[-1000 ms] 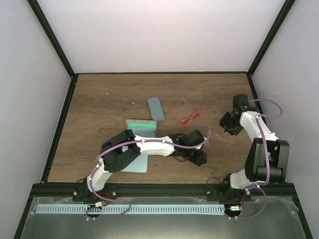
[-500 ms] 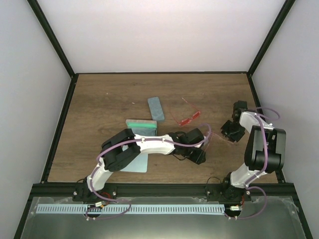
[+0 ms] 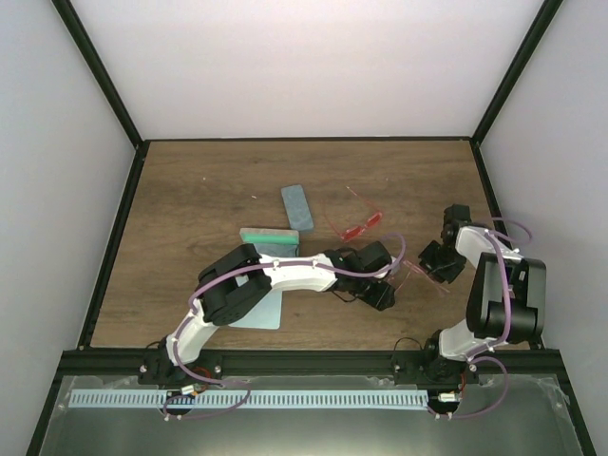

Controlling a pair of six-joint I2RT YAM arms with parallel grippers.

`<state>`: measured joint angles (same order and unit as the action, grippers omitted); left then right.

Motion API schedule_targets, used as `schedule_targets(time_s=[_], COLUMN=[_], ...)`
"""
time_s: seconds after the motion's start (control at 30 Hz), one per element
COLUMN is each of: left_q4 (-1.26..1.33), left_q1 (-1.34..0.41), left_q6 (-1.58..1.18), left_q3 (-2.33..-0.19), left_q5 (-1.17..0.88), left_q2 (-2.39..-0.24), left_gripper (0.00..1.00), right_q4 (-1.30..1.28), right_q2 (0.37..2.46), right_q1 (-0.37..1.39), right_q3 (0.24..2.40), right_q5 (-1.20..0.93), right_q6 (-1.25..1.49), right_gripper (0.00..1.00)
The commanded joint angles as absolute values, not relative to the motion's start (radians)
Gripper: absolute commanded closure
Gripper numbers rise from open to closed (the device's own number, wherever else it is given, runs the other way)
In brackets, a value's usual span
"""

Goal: Organize the sunglasses
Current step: Fold the sunglasses at the center of the board.

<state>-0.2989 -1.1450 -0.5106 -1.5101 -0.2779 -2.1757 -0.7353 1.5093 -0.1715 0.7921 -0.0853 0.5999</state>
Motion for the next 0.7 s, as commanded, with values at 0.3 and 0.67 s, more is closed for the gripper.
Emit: schedule_targets(time_s=[0.3, 0.67], left_q4=[-0.405, -0.492], left_q1=[-1.125, -1.105], left_q6=[-0.492, -0.468], left_q3=[-1.558, -1.662], left_q5=[-0.214, -0.088], left_q2=[-2.258, -2.237], left_gripper=[0.48, 0.48], right_q4=[-0.787, -0.778], right_q2=[1.414, 1.396], right_q1=[-0.176, -0.176], right_q3=[0.885, 0.869], right_q5=[-0.065, -0.089], right_q6=[0.581, 0.562], right_gripper=[0.56, 0.55])
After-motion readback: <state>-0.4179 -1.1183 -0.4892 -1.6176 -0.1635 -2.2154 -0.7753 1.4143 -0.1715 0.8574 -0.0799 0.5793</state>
